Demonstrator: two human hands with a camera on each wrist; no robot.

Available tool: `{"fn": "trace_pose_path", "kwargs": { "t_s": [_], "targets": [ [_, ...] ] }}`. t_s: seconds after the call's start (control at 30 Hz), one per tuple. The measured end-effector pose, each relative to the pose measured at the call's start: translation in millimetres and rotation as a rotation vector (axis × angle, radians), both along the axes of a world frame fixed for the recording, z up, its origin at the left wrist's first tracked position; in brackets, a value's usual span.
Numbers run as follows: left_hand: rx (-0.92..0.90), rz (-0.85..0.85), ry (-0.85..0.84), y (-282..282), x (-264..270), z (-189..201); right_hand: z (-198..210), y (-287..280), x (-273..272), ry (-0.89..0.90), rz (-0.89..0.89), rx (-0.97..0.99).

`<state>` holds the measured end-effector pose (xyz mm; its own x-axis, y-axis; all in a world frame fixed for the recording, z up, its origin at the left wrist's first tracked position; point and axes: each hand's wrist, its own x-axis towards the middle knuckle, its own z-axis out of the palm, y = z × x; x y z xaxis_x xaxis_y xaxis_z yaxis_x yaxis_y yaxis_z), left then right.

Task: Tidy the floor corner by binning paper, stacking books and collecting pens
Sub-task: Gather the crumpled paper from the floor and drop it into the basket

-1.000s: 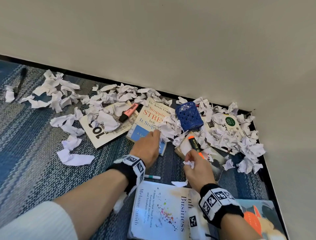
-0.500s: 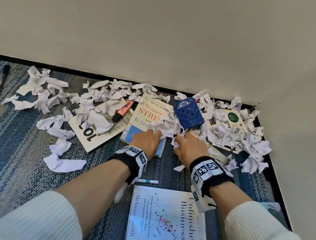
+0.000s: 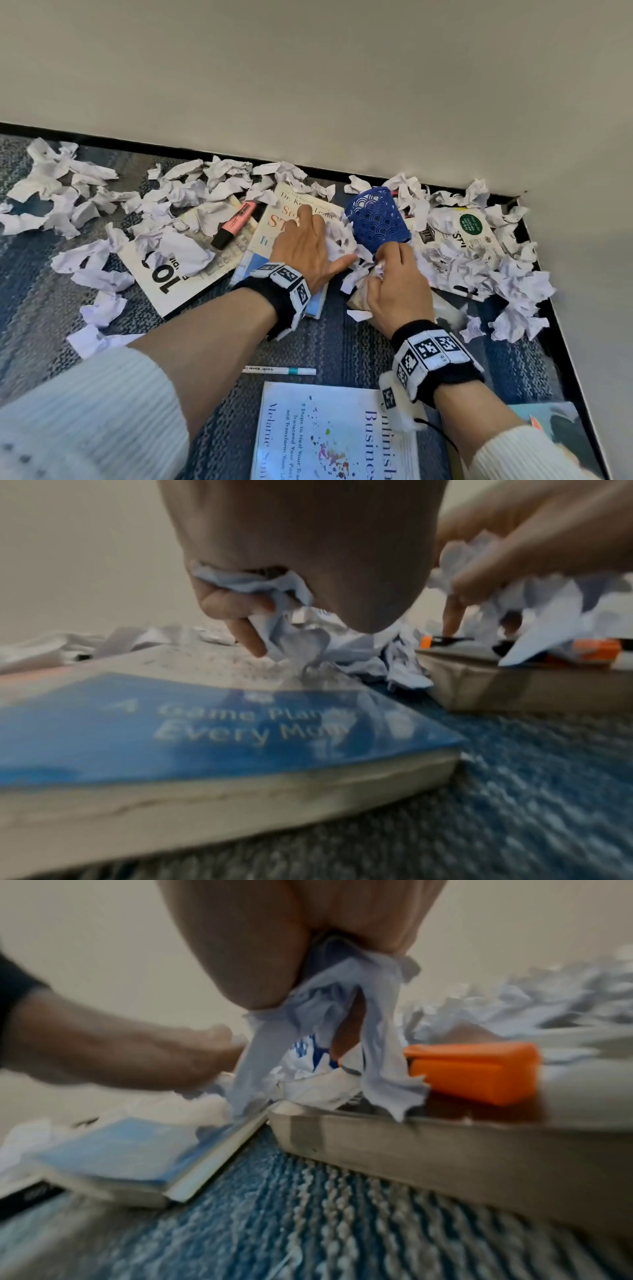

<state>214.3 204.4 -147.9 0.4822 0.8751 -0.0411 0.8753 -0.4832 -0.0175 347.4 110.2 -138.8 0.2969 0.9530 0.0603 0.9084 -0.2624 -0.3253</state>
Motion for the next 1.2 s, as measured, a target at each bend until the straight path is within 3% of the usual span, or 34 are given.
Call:
{"fn": "trace_pose_path", "kwargs": {
  "t_s": [0.13, 0.27, 0.37, 0.53, 0.63, 0.73, 1.0, 1.2],
  "targets": [
    [-0.064, -0.173, 0.039, 1, 16, -22, -2, -24, 16, -0.066, -0.202, -0.071],
    [-0.073, -0.264, 0.054, 0, 27, -33, -22, -37, 23, -0.267, -0.184, -0.266],
    [-0.143, -0.272, 0.067, 2, 37, -33, -24, -36, 23, -0.276, -0.226, -0.332],
    [-0.189, -0.400, 0.185, 15, 41, -14, -30, -41, 42, 0.017, -0.204, -0.179],
    [-0.162, -0.540, 0.247, 23, 36, 13, -26, -46, 57, 0.249, -0.338, -0.056],
    [-0.151, -0.633, 0.272, 29, 31, 52, -9, -60, 59, 0.288, -0.487, 0.052],
    [-0.178, -0.853, 0.022, -12, 62, 103, 48, -121, 47, 0.264, -0.656, 0.060],
    [-0.248, -1.047, -0.244, -96, 96, 141, 127, -190, 26, 0.042, -0.774, 0.047]
  ]
}}
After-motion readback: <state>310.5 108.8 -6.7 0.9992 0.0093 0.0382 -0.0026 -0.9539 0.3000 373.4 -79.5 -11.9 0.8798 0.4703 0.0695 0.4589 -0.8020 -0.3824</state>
